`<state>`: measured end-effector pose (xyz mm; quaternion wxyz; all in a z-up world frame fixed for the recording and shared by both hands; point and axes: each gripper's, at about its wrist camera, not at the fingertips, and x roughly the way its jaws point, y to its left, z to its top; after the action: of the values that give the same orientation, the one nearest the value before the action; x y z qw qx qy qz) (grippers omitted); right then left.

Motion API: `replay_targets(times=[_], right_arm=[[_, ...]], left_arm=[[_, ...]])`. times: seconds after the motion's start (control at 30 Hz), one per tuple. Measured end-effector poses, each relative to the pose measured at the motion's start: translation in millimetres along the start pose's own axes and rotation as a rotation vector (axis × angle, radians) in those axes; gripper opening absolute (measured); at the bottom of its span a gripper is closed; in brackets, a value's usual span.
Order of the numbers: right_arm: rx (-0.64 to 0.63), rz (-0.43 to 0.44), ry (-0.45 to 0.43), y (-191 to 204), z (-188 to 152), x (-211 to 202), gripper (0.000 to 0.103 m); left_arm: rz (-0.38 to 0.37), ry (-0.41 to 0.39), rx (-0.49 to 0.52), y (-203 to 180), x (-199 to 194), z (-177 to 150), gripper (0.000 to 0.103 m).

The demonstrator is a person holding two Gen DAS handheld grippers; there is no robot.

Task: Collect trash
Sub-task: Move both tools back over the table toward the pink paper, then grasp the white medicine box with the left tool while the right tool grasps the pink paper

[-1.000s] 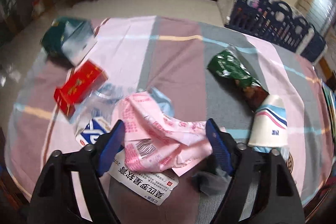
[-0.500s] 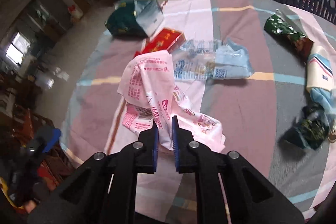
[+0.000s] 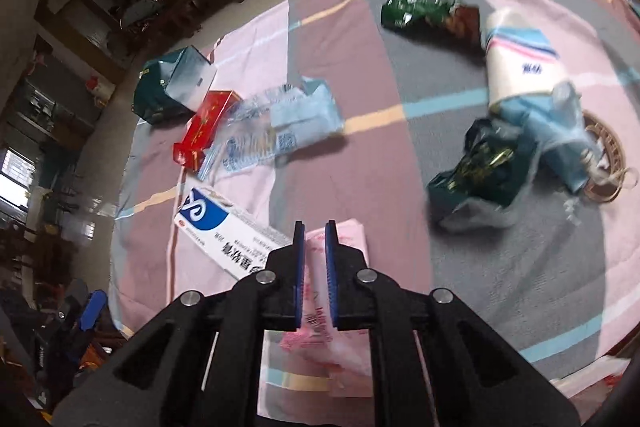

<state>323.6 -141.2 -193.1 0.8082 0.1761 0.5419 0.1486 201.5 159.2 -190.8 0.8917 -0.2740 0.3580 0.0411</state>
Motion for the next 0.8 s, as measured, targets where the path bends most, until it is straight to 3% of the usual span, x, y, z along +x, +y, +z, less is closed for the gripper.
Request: replay_targets(times=[0.03, 0.07, 0.1, 0.23, 0.33, 0.5, 0.57, 0.63, 0.73, 0.8], right_arm=[[0.006, 0.005, 0.005, 1.1, -2.2, 2.0, 0.033], [0.001, -0.003, 0.003, 2.2, -6.2, -0.6, 0.059], [-0.012, -0.017, -0.012, 5.5, -7.5, -1.3, 0.071], [-0.126, -0.039, -0.047, 30.5, -6.9, -1.1, 0.071], [-0.287, -0.058, -0.043, 66.3, -8.4, 8.0, 0.071], [-0.563, -0.149, 0.116, 111.1, -26.2, 55.0, 0.076], [-0.584, -0.200, 0.124, 112.9, -27.8, 68.4, 0.076], [-0.550, -0.197, 0.129, 110.7, -24.5, 76.0, 0.076], [-0.451, -0.142, 0.125, 111.8, -19.5, 78.8, 0.061], [-0.394, -0.129, 0.144, 119.2, -20.3, 80.1, 0.058]], left_arm=[[0.000, 0.001, -0.002, 1.2, -0.1, 0.6, 0.097], [-0.003, 0.004, -0.013, 3.1, 0.7, 1.3, 0.097], [-0.009, 0.010, -0.029, 5.3, 1.5, 2.0, 0.097], [-0.039, 0.016, -0.093, 13.3, 2.0, 3.5, 0.097], [-0.043, -0.009, -0.123, 19.2, -2.1, 4.2, 0.097], [-0.083, -0.102, -0.263, 46.1, -18.5, 6.6, 0.098], [-0.102, -0.096, -0.328, 57.5, -17.4, 7.3, 0.098], [-0.110, -0.093, -0.367, 64.9, -17.1, 6.8, 0.098], [-0.110, -0.107, -0.383, 68.7, -19.2, 6.6, 0.098], [-0.110, -0.111, -0.388, 69.3, -19.5, 7.1, 0.098]])
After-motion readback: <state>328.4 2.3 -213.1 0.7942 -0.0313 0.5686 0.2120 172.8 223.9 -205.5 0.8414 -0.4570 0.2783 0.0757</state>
